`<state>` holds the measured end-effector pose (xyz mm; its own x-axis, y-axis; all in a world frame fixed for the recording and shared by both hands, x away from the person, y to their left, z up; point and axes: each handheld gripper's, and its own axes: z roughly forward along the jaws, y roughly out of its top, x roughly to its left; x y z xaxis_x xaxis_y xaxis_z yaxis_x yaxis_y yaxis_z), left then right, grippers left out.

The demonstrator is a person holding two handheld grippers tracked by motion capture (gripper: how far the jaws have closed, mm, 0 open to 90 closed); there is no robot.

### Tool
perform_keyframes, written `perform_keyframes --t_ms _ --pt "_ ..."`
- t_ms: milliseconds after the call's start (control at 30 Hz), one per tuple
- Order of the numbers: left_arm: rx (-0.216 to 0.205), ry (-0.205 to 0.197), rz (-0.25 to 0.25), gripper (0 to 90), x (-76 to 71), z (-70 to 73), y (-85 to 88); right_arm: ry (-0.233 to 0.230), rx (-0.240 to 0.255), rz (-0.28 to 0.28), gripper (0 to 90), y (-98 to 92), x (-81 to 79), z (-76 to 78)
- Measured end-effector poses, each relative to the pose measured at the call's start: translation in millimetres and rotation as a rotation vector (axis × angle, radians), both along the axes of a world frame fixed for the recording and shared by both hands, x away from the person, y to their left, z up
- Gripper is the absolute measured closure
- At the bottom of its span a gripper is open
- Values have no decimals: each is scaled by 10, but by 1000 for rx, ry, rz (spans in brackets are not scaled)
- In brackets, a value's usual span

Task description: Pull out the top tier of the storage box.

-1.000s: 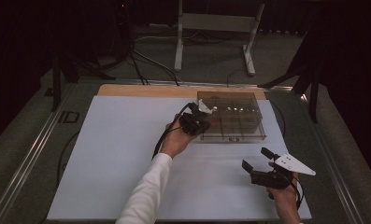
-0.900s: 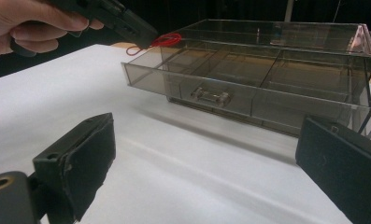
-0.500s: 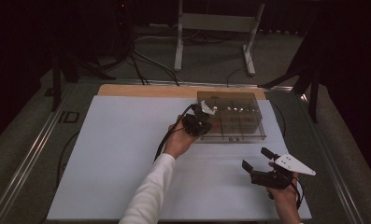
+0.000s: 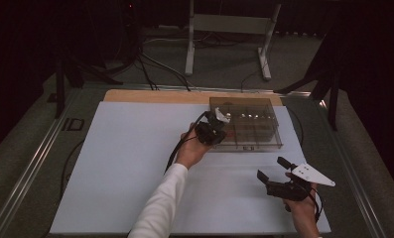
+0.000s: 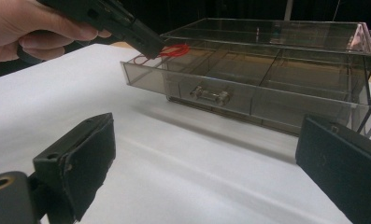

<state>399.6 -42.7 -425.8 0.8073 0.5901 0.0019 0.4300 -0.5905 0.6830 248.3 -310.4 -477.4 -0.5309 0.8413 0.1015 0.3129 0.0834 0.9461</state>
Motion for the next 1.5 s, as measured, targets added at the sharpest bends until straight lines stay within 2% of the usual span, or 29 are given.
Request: perform_keyframes --t_ms 167,267,300,367,400,433,467,567,733,933,1100,1233,1267,1433,1500 --pt "4 2 -1 866 3 -15 -2 0 -2 -1 52 -1 3 -2" --pt "-20 2 7 664 4 -13 10 4 0 -3 53 -1 4 -4" --pt "-41 7 14 619 11 -5 24 5 0 -3 53 -2 5 -5" --pt "-50 4 19 513 14 3 34 6 -2 -4 53 -3 5 -5" --pt "-67 -9 51 513 20 23 59 6 -1 -3 53 -3 4 -5" --pt "-80 -7 57 463 25 33 72 5 -1 -3 53 -4 4 -5" --pt "-89 -11 61 451 26 41 85 6 -1 -3 53 -5 5 -5" --pt "-97 -9 73 428 34 57 116 6 0 -2 53 -2 5 -5" --pt "-111 -19 110 272 25 59 162 3 0 -2 53 -3 6 -5" --pt "-131 -1 127 190 22 28 243 4 1 -2 53 -3 4 -5" --pt "-157 4 138 187 10 -3 329 3 1 -3 53 -3 5 -6" --pt "-162 5 153 147 0 -12 379 2 1 -3 53 -4 5 -6" --pt "-153 4 154 95 0 -13 392 3 -1 -3 53 -3 5 -7" --pt "-174 -4 165 91 -25 -30 470 1 -3 -2 53 2 6 -8" --pt "-184 4 157 29 -35 -42 505 2 -2 -3 53 0 6 -8"
